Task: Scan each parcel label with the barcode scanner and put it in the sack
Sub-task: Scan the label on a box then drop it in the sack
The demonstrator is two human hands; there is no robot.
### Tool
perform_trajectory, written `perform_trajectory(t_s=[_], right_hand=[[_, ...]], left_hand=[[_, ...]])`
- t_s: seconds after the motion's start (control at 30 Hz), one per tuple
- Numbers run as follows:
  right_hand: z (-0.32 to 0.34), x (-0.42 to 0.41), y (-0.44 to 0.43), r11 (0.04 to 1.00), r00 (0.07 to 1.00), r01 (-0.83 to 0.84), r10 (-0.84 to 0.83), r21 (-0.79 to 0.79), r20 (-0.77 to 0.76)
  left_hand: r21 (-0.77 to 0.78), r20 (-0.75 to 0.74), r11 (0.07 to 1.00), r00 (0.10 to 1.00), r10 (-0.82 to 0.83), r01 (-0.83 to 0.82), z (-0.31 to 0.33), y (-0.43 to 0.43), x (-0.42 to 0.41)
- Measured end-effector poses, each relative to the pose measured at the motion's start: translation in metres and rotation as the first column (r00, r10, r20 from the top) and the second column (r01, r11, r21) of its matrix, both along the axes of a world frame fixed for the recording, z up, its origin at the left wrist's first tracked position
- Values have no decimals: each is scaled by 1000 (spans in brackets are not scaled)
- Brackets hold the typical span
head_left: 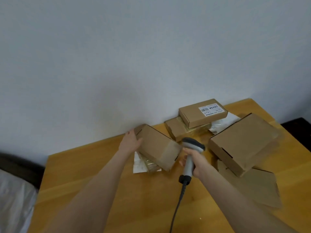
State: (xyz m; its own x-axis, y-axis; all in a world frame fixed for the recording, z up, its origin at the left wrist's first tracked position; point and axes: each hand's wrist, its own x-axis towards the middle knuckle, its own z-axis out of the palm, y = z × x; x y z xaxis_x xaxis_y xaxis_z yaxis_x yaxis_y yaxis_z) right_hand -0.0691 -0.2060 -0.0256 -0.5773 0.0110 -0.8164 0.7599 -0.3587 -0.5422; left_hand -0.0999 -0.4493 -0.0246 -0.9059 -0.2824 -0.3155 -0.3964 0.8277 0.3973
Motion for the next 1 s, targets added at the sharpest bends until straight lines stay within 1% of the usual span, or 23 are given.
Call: perform_trajectory(t_s=[0.1,0.17,0.23,0.3,0.37,0.43,0.5,0.53,0.57,0.7,0.83,0.9,1.0], right_hand=[[-16,-20,-11,999,1000,2,-3,-46,-5],[-21,-27,-13,999,1000,8,-8,-47,-8],[-24,-31,-14,999,1000,10,-11,-37,-14],[-25,-33,-13,999,1000,14,-15,-31,-21],[-23,-34,-10,999,999,21,-22,-28,-28],[-17,-32,-7,999,999,20,-21,-26,-39],[-8,-29,-3,999,998,10,-13,-34,-64],[-2,-27,-1,999,997,-2,0,-36,-73],[4,-24,1,999,997,-16,13,-35,-82],[28,-7,6,995,991,-78,70,-67,-115],[44,13,12,985,986,-134,122,-106,-111],[51,21,17,980,985,-155,143,-126,-93],[62,32,22,971,982,-186,176,-151,-76]], left_hand=[[55,71,997,996,50,-54,-16,-8,-16],[103,123,992,991,58,-71,-21,-7,-16],[142,115,982,988,107,-123,-25,-7,-14],[225,57,945,971,232,-239,-24,-7,-8],[343,-9,864,919,394,-367,-22,-8,0],[446,-51,770,846,531,-457,-14,-6,9],[570,-31,629,751,659,-528,-2,-3,21],[631,-14,554,707,707,-543,6,-2,28],[676,-3,500,677,736,-541,14,-1,37],[800,19,380,653,757,-464,44,9,78],[885,29,256,597,802,-388,70,18,115],[891,61,227,600,798,-393,79,20,132],[868,111,254,666,738,-426,91,28,156]])
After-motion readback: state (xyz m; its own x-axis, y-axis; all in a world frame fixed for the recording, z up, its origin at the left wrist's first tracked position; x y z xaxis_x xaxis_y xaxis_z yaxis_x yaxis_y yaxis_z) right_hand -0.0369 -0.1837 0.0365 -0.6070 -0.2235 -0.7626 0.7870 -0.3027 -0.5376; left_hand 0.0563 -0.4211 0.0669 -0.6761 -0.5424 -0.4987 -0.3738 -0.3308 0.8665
